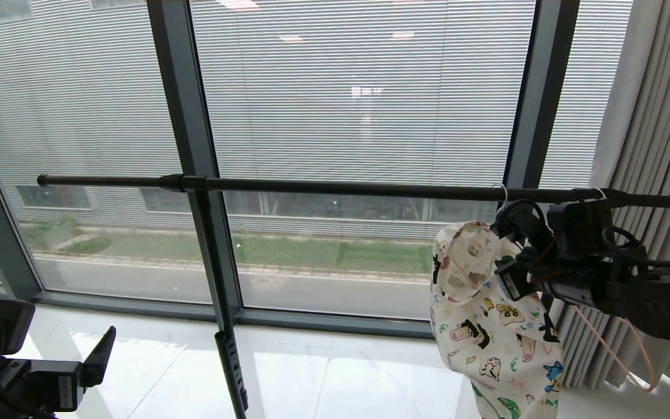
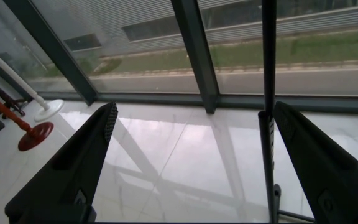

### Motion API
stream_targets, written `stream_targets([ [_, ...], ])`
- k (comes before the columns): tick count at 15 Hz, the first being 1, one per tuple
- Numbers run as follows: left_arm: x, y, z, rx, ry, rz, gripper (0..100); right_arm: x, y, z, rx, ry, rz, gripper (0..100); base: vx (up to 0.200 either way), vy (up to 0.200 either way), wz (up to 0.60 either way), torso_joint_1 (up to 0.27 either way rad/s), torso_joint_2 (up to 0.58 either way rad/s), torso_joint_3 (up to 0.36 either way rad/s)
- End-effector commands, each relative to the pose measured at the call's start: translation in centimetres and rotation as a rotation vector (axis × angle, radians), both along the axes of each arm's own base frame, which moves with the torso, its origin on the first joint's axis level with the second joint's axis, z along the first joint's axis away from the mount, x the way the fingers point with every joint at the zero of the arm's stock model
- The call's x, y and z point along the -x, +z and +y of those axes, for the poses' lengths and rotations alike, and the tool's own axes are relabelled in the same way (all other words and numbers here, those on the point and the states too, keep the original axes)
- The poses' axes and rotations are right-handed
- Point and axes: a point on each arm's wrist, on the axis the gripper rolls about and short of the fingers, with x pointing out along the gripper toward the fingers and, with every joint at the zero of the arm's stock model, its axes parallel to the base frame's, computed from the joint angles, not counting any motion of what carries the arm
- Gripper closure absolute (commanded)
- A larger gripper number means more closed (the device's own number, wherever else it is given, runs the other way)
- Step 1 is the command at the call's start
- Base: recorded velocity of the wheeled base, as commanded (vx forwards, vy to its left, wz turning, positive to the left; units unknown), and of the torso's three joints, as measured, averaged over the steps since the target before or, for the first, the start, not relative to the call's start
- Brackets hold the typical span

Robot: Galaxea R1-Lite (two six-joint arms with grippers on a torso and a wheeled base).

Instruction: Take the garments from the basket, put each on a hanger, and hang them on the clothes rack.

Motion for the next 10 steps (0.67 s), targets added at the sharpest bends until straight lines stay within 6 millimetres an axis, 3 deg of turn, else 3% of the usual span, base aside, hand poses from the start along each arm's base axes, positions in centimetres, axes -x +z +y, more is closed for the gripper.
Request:
stream_targets([
  [1,0.0,0.0,0.0,0.000,0.000,0.002,0,0.0,-0.1,0.0,0.001,0.000,0.002,100,0.000,0.000,0.00,0.000,0.00,0.000],
  [3,0.0,0.0,0.0,0.000,0.000,0.002,0,0.0,-0.1,0.0,0.002,0.000,0.005,100,0.000,0.000,0.00,0.000,0.00,0.000],
  [4,0.0,0.0,0.0,0.000,0.000,0.002,0,0.0,-0.1,0.0,-0.002,-0.001,0.004,0,0.000,0.000,0.00,0.000,0.00,0.000],
  [10,0.0,0.0,0.0,0.003,0.001,0.000,0,0.9,1.9,-0.4,-0.027,-0.001,-0.055,0,0.000,0.000,0.00,0.000,0.00,0.000],
])
